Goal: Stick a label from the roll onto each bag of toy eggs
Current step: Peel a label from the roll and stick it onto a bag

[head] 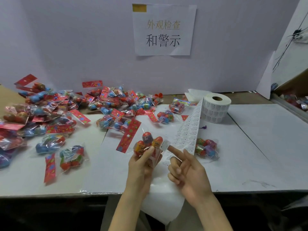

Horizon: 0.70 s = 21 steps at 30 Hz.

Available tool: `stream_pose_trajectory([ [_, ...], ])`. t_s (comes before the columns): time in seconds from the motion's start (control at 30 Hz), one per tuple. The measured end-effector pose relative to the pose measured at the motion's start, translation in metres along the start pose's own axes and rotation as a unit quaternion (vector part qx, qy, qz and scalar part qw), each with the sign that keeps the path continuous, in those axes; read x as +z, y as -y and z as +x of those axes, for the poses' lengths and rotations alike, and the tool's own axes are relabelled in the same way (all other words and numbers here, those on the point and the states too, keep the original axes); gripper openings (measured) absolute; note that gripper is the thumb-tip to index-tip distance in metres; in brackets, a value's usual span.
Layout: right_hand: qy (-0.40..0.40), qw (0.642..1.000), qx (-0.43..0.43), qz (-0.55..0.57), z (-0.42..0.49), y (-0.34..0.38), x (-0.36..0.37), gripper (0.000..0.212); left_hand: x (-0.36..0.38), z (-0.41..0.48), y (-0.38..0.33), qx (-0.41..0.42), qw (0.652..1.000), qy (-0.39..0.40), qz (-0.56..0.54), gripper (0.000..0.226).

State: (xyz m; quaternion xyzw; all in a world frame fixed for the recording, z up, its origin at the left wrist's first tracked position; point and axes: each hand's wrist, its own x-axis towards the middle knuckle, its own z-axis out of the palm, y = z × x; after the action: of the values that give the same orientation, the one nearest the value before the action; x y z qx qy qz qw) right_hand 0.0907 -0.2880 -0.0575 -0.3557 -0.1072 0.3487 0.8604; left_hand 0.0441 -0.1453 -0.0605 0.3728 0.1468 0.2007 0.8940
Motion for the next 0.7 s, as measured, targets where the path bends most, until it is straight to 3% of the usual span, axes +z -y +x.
stream_pose_trajectory([
  [0.17,0.007,1.0,0.016,-0.01,0.0069,-0.0027,-0.0027,0.049,-0.0031,0.0021,0.0026,0.002,1.0,-0.002,-0.001,0.034],
  [0.3,-0.002,1.0,0.016,0.006,0.0075,-0.0029,-0.0045,0.047,-0.0024,0.0016,0.0011,-0.005,1.0,0.011,-0.005,0.042],
  [0.7,-0.009,0.997,0.001,-0.071,0.0068,-0.0052,0.0019,0.04,-0.0026,0.0001,0.0036,0.015,1.0,0.0,0.025,0.042],
])
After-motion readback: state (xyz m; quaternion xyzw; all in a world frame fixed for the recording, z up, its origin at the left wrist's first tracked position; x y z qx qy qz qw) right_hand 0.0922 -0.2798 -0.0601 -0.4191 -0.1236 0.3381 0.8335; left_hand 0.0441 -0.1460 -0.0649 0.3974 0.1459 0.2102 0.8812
